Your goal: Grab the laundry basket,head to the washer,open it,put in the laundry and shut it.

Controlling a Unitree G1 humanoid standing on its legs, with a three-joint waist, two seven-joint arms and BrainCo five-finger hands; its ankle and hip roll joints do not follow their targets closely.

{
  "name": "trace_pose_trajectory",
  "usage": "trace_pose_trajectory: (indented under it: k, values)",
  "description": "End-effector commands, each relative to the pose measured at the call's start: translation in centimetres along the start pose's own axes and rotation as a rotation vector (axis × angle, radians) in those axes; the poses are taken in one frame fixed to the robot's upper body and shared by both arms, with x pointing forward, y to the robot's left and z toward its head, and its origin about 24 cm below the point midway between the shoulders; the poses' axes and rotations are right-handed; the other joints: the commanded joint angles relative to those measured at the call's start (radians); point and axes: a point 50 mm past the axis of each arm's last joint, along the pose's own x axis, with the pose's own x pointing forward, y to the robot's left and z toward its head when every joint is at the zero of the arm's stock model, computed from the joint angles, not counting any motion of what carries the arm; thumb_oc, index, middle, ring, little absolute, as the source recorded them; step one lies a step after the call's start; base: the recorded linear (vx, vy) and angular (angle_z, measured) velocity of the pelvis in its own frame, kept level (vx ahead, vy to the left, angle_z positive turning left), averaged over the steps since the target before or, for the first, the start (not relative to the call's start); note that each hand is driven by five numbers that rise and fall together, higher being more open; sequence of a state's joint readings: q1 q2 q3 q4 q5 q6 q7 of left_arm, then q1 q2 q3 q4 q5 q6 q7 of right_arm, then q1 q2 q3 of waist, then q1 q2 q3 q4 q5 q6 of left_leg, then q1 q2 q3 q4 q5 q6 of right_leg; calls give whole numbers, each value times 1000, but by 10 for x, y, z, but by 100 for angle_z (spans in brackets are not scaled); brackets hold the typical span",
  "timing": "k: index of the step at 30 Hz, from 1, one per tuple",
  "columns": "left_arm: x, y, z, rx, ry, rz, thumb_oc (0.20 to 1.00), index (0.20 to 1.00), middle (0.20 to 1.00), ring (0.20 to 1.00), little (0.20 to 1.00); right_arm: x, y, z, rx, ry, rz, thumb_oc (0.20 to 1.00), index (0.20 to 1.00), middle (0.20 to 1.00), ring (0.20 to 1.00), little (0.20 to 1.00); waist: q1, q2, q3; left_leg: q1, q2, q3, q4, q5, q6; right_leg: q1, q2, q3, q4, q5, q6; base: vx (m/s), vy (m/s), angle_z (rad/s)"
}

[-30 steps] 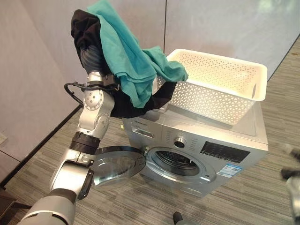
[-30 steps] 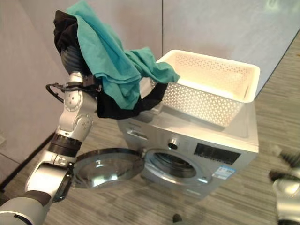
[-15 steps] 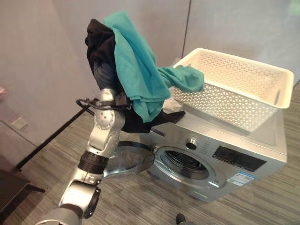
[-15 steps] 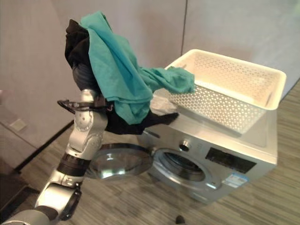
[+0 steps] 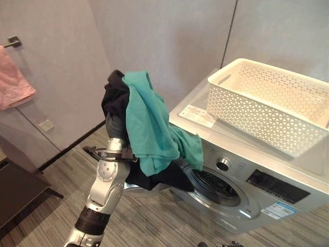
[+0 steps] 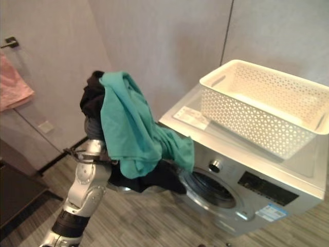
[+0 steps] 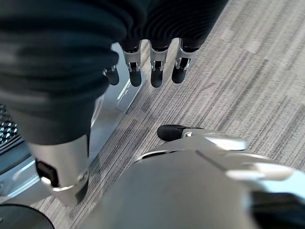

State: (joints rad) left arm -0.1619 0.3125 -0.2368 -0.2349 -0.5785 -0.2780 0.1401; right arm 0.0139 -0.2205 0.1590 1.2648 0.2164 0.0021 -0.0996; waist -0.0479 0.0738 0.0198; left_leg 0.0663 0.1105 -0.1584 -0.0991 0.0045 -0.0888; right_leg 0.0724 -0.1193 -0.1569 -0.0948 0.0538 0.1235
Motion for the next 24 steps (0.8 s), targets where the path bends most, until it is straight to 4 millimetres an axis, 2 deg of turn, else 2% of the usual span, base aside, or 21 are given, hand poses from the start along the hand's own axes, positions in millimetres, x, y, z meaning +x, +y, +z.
trace_pose_trajectory:
  k: [1, 2, 6, 10, 11, 13, 14, 16, 18, 21, 23, 24]
  values:
    - [10, -2, 39, 3, -165, -89, 200, 200, 200, 200, 200, 1, 9, 9, -42, -14, 23, 1000, 1000, 1000, 1000, 1000, 21, -76, -8, 64, -34, 76, 33, -121, 53, -30, -42, 27, 58, -65, 0, -41, 27, 10]
    - [-1, 3, 26, -9, -87, -70, 200, 200, 200, 200, 200, 1, 10, 12, -55, -27, 28, 1000, 1000, 1000, 1000, 1000, 31, -79, -4, 55, -38, 70, 40, -120, 55, -30, -46, 22, 56, -61, 1, -42, 28, 12]
    - [-25, 16, 6, -11, 56, -35, 200, 200, 200, 200, 200, 0, 15, 13, -83, -52, 47, 1000, 1000, 1000, 1000, 1000, 49, -97, 5, 32, -50, 63, 66, -127, 63, -33, -59, 15, 51, -49, 10, -59, 45, 13]
    - [-47, 31, -17, -28, 191, 42, 200, 200, 200, 200, 200, 0, 17, 20, -115, -84, 59, 1000, 1000, 1000, 1000, 1000, 68, -113, 27, -11, -80, 70, 128, -155, 86, -70, -84, 38, 61, -25, 24, -107, 73, 2]
    - [-47, 31, -17, -28, 191, 42, 200, 200, 200, 200, 200, 0, 18, 20, -115, -83, 59, 1000, 1000, 1000, 1000, 1000, 69, -114, 26, -14, -81, 71, 131, -156, 86, -72, -84, 40, 61, -25, 24, -151, 117, -4]
    - [-65, 42, -33, -6, 294, 89, 200, 200, 200, 200, 200, 0, 18, 24, -128, -100, 64, 1000, 1000, 1000, 1000, 1000, 72, -124, 45, -40, -110, 93, 192, -188, 108, -94, -108, 59, 74, -4, 37, -130, 128, -13]
    - [-65, 42, -33, -6, 294, 89, 200, 200, 200, 200, 200, 0, 18, 24, -128, -100, 64, 1000, 1000, 1000, 1000, 1000, 73, -125, 45, -42, -111, 94, 195, -190, 109, -95, -108, 60, 74, -3, 37, -83, 98, -14]
    - [-74, 49, -45, 32, 370, 94, 200, 200, 200, 200, 200, 0, 18, 26, -115, -106, 63, 1000, 1000, 1000, 1000, 1000, 67, -131, 52, -53, -127, 111, 224, -207, 121, -108, -125, 76, 76, 18, 48, -128, 156, -10]
    - [-91, 60, -69, 75, 501, 111, 200, 200, 200, 200, 200, 0, 18, 34, -126, -130, 72, 1000, 1000, 1000, 1000, 1000, 51, -141, 59, -62, -153, 140, 248, -226, 142, -139, -151, 106, 79, 61, 68, -180, 211, -21]
    - [-109, 69, -93, 111, 624, 145, 200, 200, 200, 200, 200, -1, 18, 48, -170, -169, 75, 1000, 1000, 1000, 1000, 1000, 34, -148, 77, -76, -200, 177, 267, -248, 177, -204, -193, 166, 81, 135, 89, -142, 229, -55]
    - [-111, 70, -96, 114, 642, 144, 200, 200, 200, 200, 200, 0, 17, 49, -187, -172, 71, 1000, 1000, 1000, 1000, 1000, 32, -149, 80, -77, -205, 192, 267, -252, 183, -220, -198, 179, 81, 144, 91, -66, 155, -56]
    - [-115, 71, -100, 93, 658, 169, 200, 200, 200, 200, 200, 0, 16, 52, -211, -175, 68, 1000, 1000, 1000, 1000, 1000, 29, -146, 92, -69, -211, 214, 265, -258, 196, -247, -209, 178, 83, 167, 95, -53, 131, -34]
